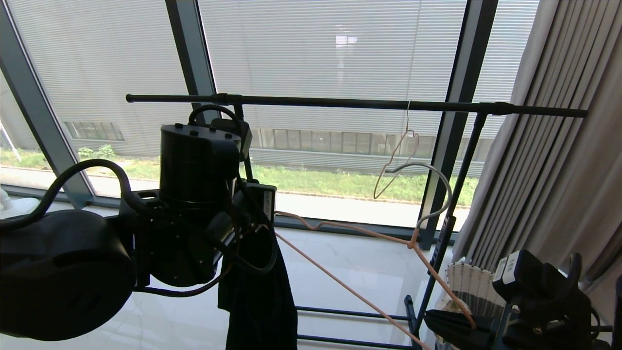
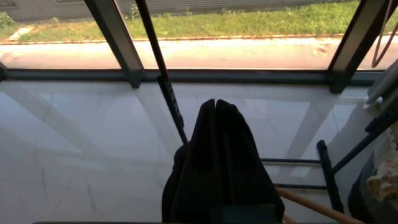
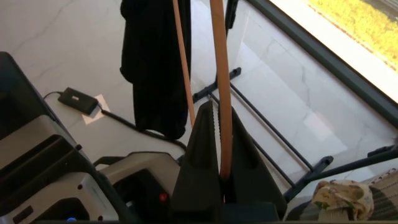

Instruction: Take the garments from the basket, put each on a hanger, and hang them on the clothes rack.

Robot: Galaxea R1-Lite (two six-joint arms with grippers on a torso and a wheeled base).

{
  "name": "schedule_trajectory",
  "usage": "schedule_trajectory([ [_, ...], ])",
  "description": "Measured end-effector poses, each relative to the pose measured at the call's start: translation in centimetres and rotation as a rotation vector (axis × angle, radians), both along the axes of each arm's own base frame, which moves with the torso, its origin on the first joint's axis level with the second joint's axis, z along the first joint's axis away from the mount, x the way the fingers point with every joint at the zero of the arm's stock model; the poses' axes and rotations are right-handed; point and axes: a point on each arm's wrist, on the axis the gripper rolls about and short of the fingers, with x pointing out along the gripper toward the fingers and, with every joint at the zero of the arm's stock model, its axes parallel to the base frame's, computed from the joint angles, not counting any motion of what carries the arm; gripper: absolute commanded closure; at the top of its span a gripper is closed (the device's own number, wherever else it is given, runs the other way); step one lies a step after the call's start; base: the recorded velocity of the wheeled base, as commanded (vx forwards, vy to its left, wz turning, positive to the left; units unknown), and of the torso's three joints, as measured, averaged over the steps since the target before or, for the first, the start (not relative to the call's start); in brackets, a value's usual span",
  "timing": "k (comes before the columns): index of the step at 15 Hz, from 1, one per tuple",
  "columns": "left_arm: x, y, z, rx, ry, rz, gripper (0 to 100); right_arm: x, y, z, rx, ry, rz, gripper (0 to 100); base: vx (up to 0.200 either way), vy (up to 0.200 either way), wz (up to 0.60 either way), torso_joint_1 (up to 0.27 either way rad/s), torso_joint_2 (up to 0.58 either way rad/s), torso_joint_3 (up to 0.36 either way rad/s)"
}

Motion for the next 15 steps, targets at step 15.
schedule_trajectory([
  [15, -2.9, -2.1, 0.9, -0.038, -0.008, -0.183, 100, 2.5, 4.4, -0.6, 0.013, -0.004, 0.002, 100, 0.0, 0.0, 0.0, 0.0, 0.0, 0.0],
])
